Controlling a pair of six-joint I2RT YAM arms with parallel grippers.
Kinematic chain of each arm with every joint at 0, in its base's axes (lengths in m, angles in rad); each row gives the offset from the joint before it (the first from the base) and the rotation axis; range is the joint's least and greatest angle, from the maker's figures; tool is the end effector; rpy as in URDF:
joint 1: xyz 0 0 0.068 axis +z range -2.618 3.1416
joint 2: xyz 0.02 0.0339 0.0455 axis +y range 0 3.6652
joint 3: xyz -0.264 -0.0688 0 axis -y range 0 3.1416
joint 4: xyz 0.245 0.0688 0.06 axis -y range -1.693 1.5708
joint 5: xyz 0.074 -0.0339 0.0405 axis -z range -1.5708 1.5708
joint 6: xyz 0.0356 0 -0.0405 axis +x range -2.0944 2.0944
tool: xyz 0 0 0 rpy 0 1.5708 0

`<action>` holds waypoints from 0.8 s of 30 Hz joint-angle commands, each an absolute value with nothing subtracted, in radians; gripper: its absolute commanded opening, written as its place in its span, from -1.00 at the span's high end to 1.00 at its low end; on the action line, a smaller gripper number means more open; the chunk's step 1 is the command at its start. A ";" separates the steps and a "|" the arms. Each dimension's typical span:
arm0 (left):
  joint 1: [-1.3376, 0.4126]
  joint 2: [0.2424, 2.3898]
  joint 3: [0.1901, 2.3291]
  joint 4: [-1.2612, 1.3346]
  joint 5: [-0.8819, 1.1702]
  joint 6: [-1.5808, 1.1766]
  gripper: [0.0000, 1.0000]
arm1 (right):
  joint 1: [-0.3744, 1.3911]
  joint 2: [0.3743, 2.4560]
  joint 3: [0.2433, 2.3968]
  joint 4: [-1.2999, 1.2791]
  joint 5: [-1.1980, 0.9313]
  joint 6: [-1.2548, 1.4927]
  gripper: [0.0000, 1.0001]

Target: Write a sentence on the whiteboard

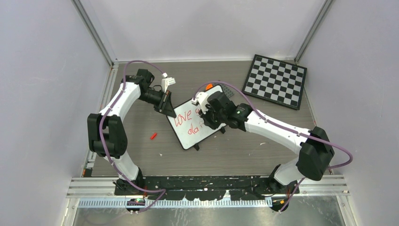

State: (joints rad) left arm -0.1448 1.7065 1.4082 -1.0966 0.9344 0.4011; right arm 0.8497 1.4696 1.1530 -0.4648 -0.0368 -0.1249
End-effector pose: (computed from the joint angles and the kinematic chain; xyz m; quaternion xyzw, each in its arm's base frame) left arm 0.3167 -0.0751 0.2667 0.2778 0.8458 -0.4349 0.1351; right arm 0.2120 0.2432 0.2797 -0.4384 0.8122 0.1522 0.3535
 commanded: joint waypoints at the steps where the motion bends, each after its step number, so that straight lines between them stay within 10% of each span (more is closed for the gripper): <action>1: -0.156 1.697 1.394 -1.085 0.862 0.397 1.00 | 0.856 1.467 1.147 -0.419 -0.025 -0.126 1.00; 24: -0.155 1.695 1.398 -1.087 0.862 0.400 1.00 | 0.808 1.410 1.173 -0.450 -0.019 -0.123 0.99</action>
